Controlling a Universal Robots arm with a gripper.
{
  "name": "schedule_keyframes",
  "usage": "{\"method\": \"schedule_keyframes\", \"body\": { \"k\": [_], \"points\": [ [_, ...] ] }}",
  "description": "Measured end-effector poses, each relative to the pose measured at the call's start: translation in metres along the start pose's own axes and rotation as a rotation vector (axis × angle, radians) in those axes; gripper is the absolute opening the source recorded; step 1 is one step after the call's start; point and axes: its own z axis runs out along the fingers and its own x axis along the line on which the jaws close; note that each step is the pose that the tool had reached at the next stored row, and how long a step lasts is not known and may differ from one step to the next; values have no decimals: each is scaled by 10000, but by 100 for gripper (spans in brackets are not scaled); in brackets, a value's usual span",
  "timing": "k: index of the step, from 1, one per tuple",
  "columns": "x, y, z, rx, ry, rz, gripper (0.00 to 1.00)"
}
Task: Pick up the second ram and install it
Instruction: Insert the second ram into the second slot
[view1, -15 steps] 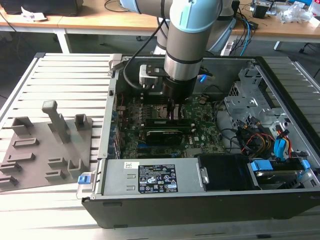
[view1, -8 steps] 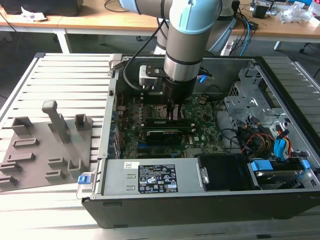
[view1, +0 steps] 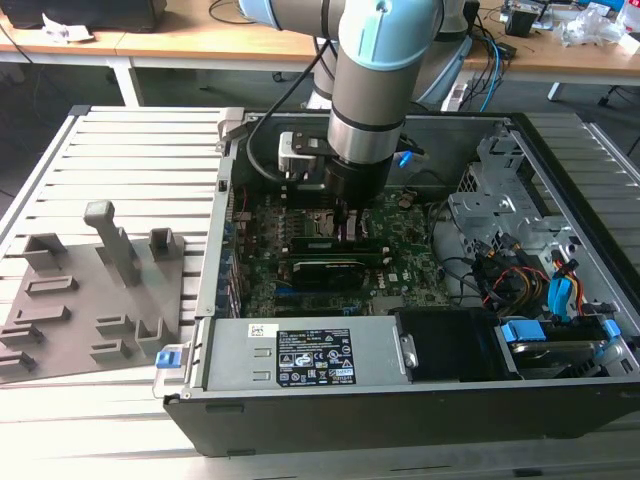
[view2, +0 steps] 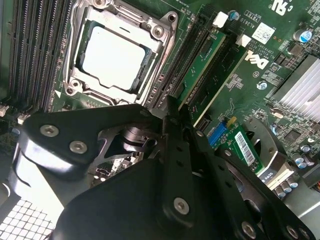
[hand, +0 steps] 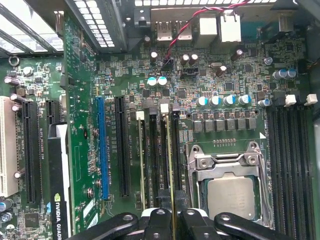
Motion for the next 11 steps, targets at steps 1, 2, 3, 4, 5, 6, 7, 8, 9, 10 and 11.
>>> {"method": "schedule_keyframes", "body": {
  "k": [1, 2, 3, 4, 5, 6, 7, 8, 9, 10, 11],
  "points": [
    [0, 0, 0, -1, 3, -26, 14],
    [0, 0, 0, -3, 3, -58, 14],
    [0, 0, 0, -3, 4, -72, 14],
    [0, 0, 1, -3, 4, -76, 14],
    [0, 0, 2, -3, 4, -80, 14],
    [0, 0, 5, -3, 3, -82, 14],
    [0, 0, 9, -4, 2, -83, 14],
    [0, -1, 13, -3, 3, -83, 14],
    [1, -1, 22, -4, 4, -84, 14],
    [1, -1, 32, -4, 4, -87, 14],
    [2, -1, 45, -4, 4, -87, 14]
  ]
}}
